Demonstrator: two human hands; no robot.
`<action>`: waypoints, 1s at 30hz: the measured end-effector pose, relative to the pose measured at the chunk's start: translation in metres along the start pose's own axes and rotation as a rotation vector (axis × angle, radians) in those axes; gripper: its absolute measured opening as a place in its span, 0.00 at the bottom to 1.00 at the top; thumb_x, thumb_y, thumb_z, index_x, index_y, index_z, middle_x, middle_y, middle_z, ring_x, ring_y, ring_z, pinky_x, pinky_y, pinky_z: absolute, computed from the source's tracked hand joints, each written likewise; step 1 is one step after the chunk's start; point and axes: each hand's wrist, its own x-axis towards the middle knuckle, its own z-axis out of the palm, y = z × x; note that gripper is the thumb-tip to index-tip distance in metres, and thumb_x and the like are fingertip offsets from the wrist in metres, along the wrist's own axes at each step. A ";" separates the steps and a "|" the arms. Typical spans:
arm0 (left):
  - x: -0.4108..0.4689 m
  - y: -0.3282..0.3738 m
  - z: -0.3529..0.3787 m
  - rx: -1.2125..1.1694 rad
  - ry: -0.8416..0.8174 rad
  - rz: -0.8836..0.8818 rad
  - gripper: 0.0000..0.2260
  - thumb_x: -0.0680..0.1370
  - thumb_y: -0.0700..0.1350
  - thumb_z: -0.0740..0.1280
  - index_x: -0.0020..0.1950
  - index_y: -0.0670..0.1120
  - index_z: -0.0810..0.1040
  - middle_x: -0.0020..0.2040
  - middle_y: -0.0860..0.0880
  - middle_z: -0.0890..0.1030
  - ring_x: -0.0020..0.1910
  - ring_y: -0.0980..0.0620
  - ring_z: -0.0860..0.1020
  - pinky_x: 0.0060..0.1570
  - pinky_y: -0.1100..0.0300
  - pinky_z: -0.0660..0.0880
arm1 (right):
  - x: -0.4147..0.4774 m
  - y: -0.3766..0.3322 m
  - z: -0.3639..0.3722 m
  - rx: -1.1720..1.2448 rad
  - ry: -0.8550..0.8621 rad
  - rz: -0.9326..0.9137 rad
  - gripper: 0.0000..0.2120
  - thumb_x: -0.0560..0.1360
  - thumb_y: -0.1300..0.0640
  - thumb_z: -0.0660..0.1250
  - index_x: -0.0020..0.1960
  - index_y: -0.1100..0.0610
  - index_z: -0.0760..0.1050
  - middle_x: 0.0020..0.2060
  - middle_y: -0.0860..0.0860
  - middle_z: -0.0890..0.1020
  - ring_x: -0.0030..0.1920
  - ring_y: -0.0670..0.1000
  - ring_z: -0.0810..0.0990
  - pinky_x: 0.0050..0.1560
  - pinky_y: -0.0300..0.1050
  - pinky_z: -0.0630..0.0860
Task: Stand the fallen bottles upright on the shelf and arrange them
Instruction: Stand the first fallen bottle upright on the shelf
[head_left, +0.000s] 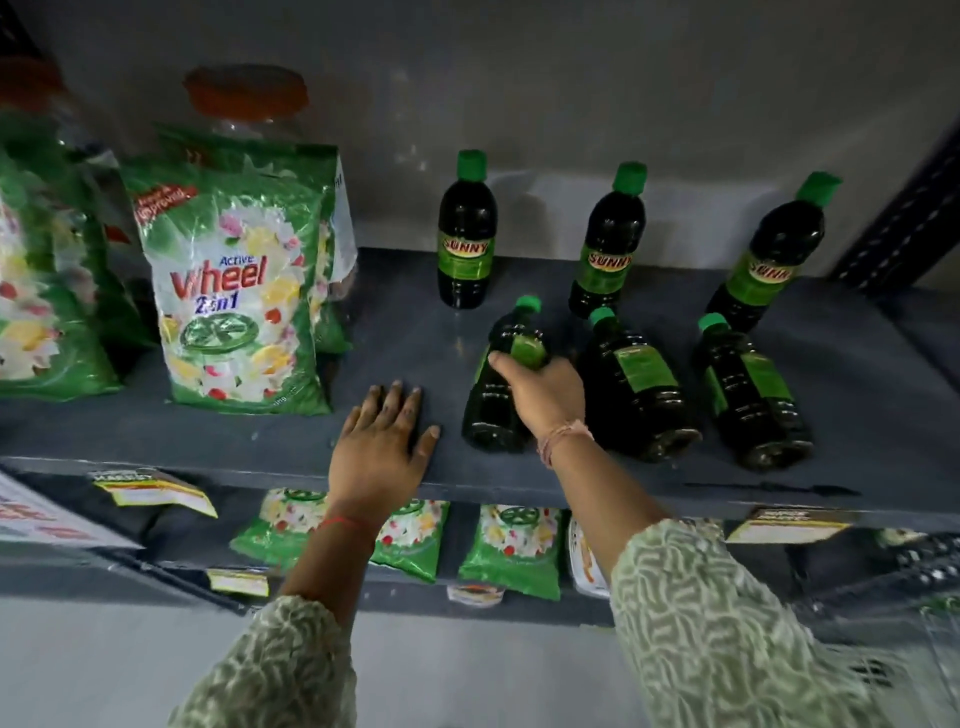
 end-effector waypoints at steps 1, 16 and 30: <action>0.001 -0.001 0.001 -0.001 -0.007 -0.006 0.36 0.70 0.62 0.40 0.73 0.47 0.60 0.75 0.44 0.61 0.75 0.42 0.57 0.73 0.49 0.55 | 0.002 0.001 0.001 0.030 0.060 -0.054 0.26 0.65 0.45 0.73 0.53 0.62 0.74 0.46 0.56 0.81 0.48 0.58 0.80 0.43 0.43 0.71; 0.001 0.000 0.003 0.022 -0.040 -0.036 0.37 0.69 0.63 0.37 0.75 0.46 0.51 0.77 0.47 0.54 0.76 0.47 0.51 0.74 0.52 0.50 | 0.009 0.017 -0.001 -0.182 0.079 -0.561 0.44 0.61 0.45 0.75 0.68 0.62 0.61 0.62 0.59 0.72 0.63 0.55 0.70 0.65 0.48 0.69; 0.001 0.002 0.000 0.027 -0.054 -0.046 0.39 0.68 0.64 0.36 0.75 0.46 0.53 0.77 0.48 0.55 0.76 0.48 0.51 0.74 0.53 0.49 | 0.015 0.027 0.000 -0.108 -0.072 -0.412 0.48 0.57 0.55 0.78 0.70 0.55 0.56 0.64 0.56 0.68 0.65 0.55 0.68 0.65 0.49 0.68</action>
